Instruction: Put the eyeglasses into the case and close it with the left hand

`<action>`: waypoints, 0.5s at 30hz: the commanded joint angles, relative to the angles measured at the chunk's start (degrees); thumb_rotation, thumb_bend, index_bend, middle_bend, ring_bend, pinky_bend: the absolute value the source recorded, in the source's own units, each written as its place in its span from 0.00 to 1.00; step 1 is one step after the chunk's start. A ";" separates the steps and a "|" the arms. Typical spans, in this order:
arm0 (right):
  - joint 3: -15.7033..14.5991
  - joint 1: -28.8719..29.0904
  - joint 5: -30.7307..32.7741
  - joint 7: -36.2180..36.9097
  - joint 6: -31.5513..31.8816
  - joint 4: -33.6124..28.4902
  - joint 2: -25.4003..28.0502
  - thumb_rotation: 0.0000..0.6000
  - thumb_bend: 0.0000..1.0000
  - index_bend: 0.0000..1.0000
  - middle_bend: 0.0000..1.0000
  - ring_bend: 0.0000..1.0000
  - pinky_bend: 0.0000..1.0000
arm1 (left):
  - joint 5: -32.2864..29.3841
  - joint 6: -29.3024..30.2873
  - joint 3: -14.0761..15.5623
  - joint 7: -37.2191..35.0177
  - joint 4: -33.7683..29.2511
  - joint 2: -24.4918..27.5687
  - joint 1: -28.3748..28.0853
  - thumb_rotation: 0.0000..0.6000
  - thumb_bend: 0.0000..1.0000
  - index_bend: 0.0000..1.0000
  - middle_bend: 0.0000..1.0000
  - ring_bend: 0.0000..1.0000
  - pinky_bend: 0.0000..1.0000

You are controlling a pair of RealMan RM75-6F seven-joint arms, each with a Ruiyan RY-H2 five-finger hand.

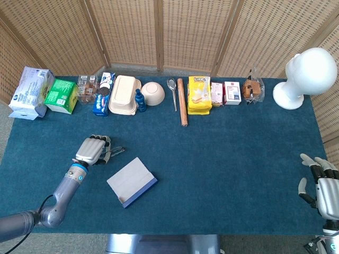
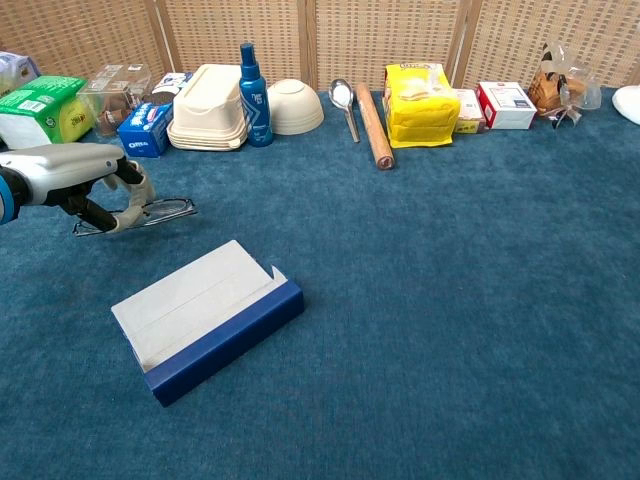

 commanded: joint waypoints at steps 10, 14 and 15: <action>-0.28 -0.28 -1.27 2.10 0.75 1.53 -0.11 0.85 0.66 0.17 0.31 0.17 0.19 | 1.16 5.63 1.48 6.16 -12.45 1.77 0.47 0.85 0.55 0.62 0.28 0.23 0.20; -0.48 -0.41 -1.42 3.03 0.73 2.36 -0.25 0.84 0.66 0.17 0.31 0.17 0.19 | 0.10 6.88 2.70 8.78 -14.77 1.48 0.82 0.85 0.55 0.62 0.27 0.23 0.20; -0.52 -0.43 -1.47 3.15 0.73 2.48 -0.27 0.84 0.66 0.17 0.31 0.17 0.19 | -0.16 7.01 2.88 9.15 -15.09 1.42 0.87 0.85 0.55 0.62 0.27 0.23 0.20</action>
